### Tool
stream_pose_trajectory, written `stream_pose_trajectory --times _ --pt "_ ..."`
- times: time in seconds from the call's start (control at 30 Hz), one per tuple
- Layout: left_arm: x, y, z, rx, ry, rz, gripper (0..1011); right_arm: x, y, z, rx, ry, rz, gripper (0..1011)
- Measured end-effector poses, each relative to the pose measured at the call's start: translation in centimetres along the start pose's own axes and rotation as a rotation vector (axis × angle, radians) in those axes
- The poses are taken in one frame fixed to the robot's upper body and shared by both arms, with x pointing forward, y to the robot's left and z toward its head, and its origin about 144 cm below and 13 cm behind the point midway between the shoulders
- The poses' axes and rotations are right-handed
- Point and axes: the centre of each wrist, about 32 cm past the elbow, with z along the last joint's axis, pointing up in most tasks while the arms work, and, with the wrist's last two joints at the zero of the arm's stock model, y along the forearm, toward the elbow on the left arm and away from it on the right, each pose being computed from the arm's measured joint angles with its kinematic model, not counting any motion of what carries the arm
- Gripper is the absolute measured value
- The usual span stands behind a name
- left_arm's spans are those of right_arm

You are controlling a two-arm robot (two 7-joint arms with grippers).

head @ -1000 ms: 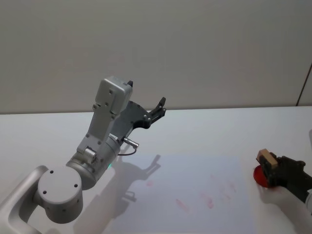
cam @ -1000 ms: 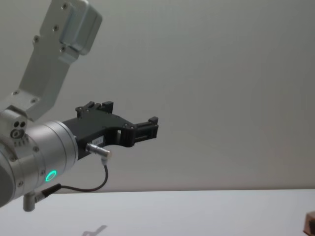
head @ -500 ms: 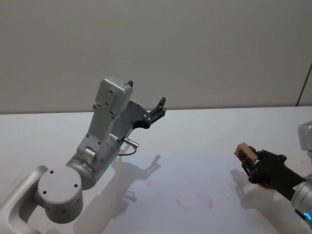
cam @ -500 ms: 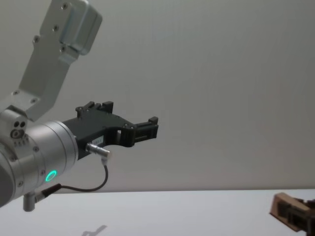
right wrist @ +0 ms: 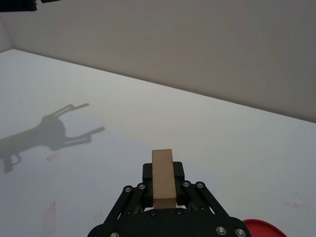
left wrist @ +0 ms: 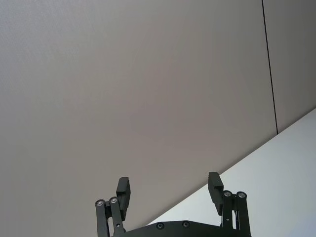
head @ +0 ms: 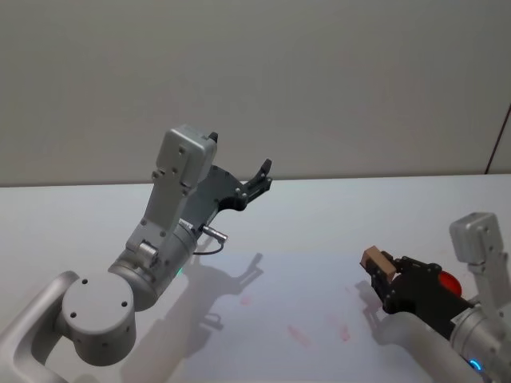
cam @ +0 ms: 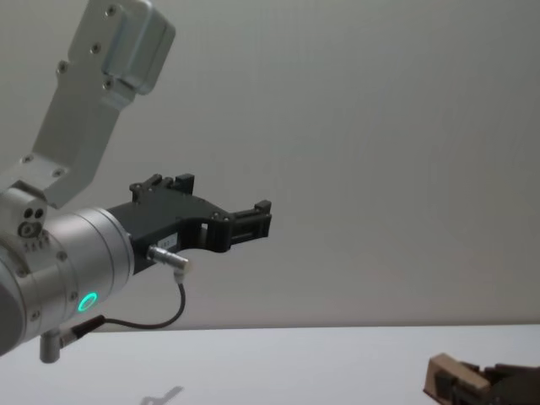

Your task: Use the one hand to pick up the stamp and affix it onto the A4 paper.

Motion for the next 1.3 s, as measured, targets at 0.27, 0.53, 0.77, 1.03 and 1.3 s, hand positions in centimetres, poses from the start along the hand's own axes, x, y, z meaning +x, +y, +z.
stream_pose_trajectory --times 0.27,0.53,0.77,1.03,1.3 --pt "0.0 0.0 0.0 0.0 0.0 0.0 1001 -0.5 0.9 -1.1 -0.02 -0.027 -0.007 220" --pt "0.0 0.0 0.0 0.0 0.0 0.0 1001 -0.8 1.5 -1.8 -0.035 -0.037 -0.014 220" --pt "0.0 0.0 0.0 0.0 0.0 0.0 1001 -1.2 1.8 -2.4 -0.051 -0.034 -0.018 220" --pt "0.0 0.0 0.0 0.0 0.0 0.0 1001 -1.4 1.9 -3.0 -0.068 -0.028 -0.026 220" --pt "0.0 0.0 0.0 0.0 0.0 0.0 1001 -1.5 1.9 -3.4 -0.078 -0.026 -0.033 221"
